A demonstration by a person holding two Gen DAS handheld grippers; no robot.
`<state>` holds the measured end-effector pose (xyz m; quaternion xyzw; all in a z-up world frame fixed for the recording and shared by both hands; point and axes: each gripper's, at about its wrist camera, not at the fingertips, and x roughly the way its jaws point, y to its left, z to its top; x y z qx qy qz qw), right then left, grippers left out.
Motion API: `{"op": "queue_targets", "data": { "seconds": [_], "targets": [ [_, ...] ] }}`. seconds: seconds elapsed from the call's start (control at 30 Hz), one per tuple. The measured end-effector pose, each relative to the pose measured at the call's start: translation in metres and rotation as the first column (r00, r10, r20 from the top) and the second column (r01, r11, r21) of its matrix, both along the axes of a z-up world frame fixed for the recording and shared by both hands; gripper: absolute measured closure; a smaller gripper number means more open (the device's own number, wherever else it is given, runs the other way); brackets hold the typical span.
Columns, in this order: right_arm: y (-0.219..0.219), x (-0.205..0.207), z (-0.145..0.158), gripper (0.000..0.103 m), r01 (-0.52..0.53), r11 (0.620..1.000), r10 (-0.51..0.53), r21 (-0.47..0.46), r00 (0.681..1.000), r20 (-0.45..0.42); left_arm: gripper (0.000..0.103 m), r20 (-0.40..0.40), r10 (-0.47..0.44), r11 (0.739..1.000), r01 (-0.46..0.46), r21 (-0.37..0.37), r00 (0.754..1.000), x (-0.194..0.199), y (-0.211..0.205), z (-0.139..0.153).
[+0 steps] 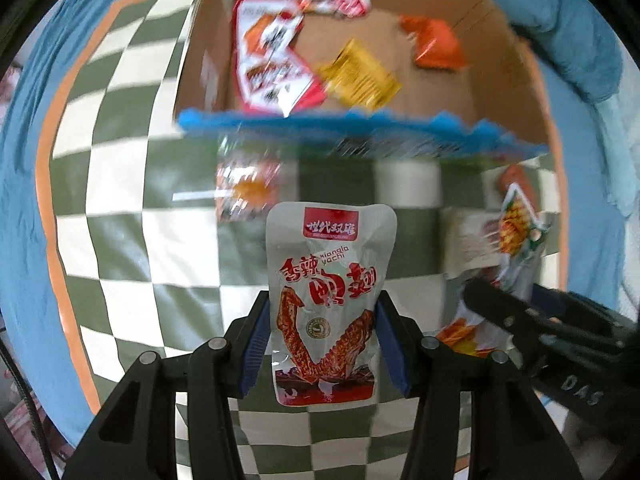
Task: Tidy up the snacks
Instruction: 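Carry both held packets over the cardboard box and open both tools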
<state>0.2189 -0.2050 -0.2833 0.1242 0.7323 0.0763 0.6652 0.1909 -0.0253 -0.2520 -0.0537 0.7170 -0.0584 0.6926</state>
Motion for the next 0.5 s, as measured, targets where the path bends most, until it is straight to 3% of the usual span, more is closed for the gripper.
{"op": "queue_targets", "data": {
  "seconds": [0.27, 0.5],
  "targets": [
    [-0.037, 0.035, 0.061, 0.051, 0.021, 1.0, -0.022, 0.021, 0.996, 0.088, 0.056, 0.069, -0.015, 0.997, 0.021, -0.076, 0.998, 0.082, -0.022, 0.06],
    [-0.045, 0.107, 0.076, 0.051, 0.035, 0.999, -0.034, -0.002, 0.987, 0.156, 0.055, 0.09, -0.04, 0.998, 0.045, -0.052, 0.995, 0.167, -0.033, 0.065]
  ]
}}
